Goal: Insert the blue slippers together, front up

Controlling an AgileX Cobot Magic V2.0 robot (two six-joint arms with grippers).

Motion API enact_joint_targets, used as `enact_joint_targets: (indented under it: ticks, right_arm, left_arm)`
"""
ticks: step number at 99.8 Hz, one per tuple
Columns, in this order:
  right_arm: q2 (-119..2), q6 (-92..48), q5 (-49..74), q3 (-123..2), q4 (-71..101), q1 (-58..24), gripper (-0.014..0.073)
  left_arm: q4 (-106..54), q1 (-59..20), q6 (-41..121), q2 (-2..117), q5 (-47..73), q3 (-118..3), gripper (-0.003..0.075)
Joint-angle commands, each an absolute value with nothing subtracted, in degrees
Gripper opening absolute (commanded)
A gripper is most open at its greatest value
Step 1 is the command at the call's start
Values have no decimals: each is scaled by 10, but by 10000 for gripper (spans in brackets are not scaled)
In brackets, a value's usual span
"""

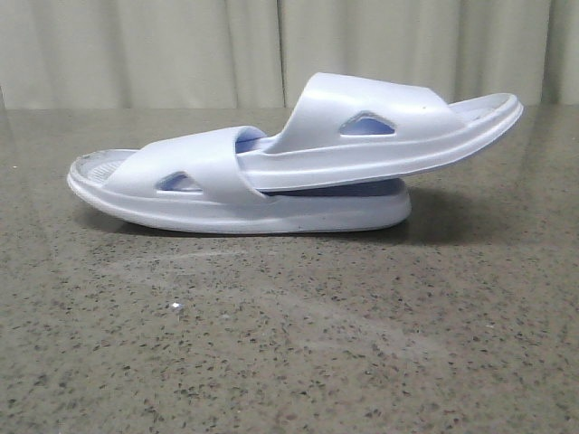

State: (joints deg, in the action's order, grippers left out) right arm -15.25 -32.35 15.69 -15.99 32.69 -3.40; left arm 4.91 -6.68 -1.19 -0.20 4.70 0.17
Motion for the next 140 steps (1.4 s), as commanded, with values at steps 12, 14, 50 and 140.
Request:
enact_joint_targets:
  ticks: [12, 14, 50, 140]
  right_arm:
    - [-155, -329, 122, -177, 328, -33, -107]
    - [-155, -329, 122, -177, 328, -33, -107]
    - [-155, -329, 122, -177, 328, -33, -107]
    - [18, 50, -37, 16, -22, -33, -107]
  left_arm:
    - [50, -69, -18, -19, 0, 6, 15]
    - [50, -69, -18, -19, 0, 6, 15]
    - [50, -69, -18, -19, 0, 6, 16]
    - [50, -69, -18, -19, 0, 6, 16]
